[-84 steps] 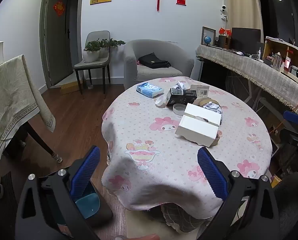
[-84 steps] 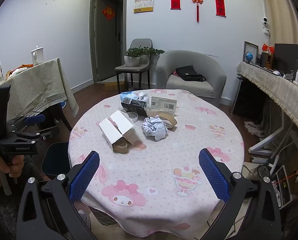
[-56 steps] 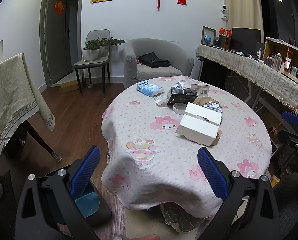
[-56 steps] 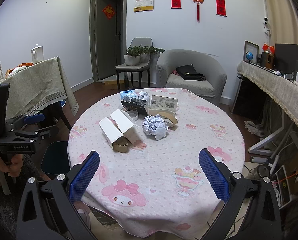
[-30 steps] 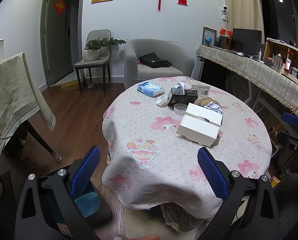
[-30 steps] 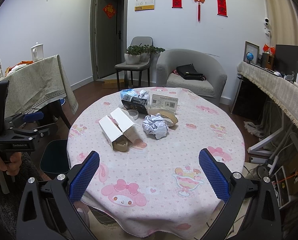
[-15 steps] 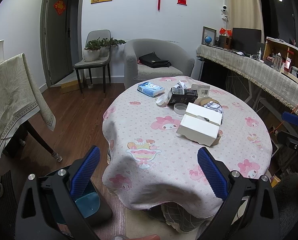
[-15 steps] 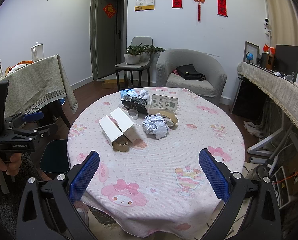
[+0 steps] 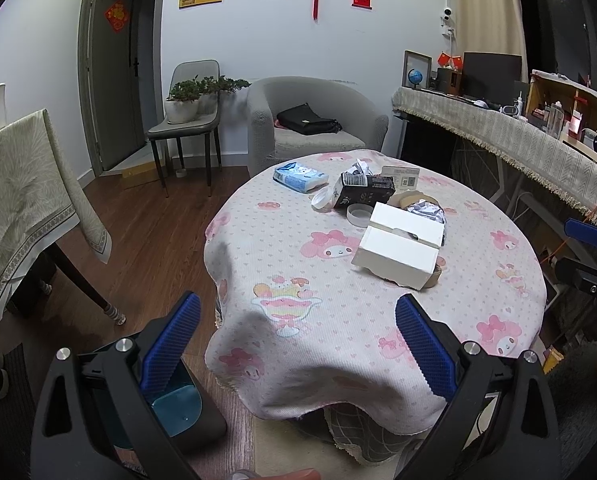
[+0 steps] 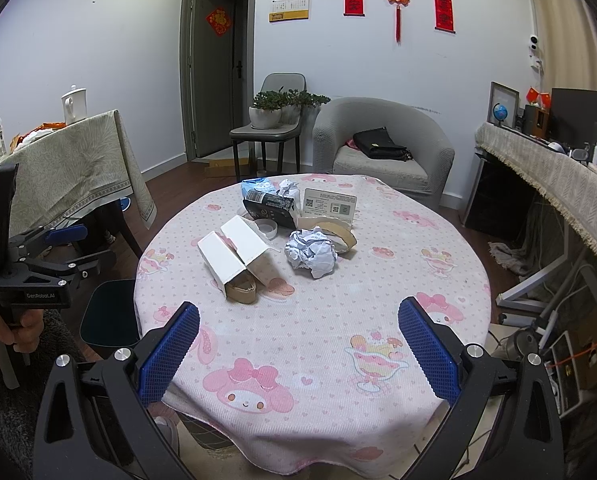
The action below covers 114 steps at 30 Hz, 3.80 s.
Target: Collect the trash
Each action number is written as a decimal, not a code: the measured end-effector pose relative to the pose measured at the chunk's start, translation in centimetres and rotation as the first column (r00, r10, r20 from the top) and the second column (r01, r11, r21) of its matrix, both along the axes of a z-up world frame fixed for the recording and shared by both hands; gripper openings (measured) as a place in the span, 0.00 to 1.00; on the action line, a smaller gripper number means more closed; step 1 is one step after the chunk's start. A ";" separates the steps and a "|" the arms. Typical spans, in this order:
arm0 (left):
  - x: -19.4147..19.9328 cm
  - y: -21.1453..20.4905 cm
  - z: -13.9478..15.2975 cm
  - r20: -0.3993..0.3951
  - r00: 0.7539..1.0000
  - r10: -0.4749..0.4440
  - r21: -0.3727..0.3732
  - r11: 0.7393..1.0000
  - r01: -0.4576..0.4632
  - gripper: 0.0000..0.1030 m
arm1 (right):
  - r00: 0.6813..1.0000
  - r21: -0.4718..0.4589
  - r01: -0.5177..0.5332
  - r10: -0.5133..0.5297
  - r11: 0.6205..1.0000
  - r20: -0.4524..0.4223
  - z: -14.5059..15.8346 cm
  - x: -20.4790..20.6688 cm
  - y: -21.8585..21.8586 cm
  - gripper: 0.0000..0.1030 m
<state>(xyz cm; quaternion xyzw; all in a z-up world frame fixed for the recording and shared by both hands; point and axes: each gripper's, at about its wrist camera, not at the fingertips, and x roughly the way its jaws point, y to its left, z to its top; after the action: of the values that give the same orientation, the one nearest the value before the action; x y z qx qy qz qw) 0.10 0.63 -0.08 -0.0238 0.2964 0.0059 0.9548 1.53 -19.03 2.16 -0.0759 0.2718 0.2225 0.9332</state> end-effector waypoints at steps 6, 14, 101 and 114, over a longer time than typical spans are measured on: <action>0.0 -0.2 -0.1 -0.001 1.000 -0.004 0.001 1.000 0.004 0.97 | 1.000 0.005 0.000 0.000 1.000 -0.001 0.3 0.0 -0.2 0.97; 0.0 -0.7 -0.1 -0.010 0.999 -0.046 -0.003 0.999 0.046 0.97 | 1.000 0.010 0.017 -0.017 1.000 0.008 0.2 -0.1 -0.7 0.97; 11.4 3.6 -0.2 -0.052 0.968 -0.245 -0.073 0.968 0.241 0.76 | 0.964 -0.023 0.034 -0.039 0.999 -0.263 -2.9 15.0 5.4 0.46; 9.4 12.5 -3.4 -0.089 0.996 0.017 -0.061 0.998 -0.022 0.76 | 0.983 0.093 -0.070 0.084 0.993 -0.163 1.1 13.9 11.6 0.46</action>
<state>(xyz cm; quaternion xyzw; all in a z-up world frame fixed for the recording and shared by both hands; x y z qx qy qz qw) 9.55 13.15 -3.43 -0.0558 0.3380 0.0073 0.9395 15.46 -7.43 3.29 -0.0268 0.3356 0.2756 0.9004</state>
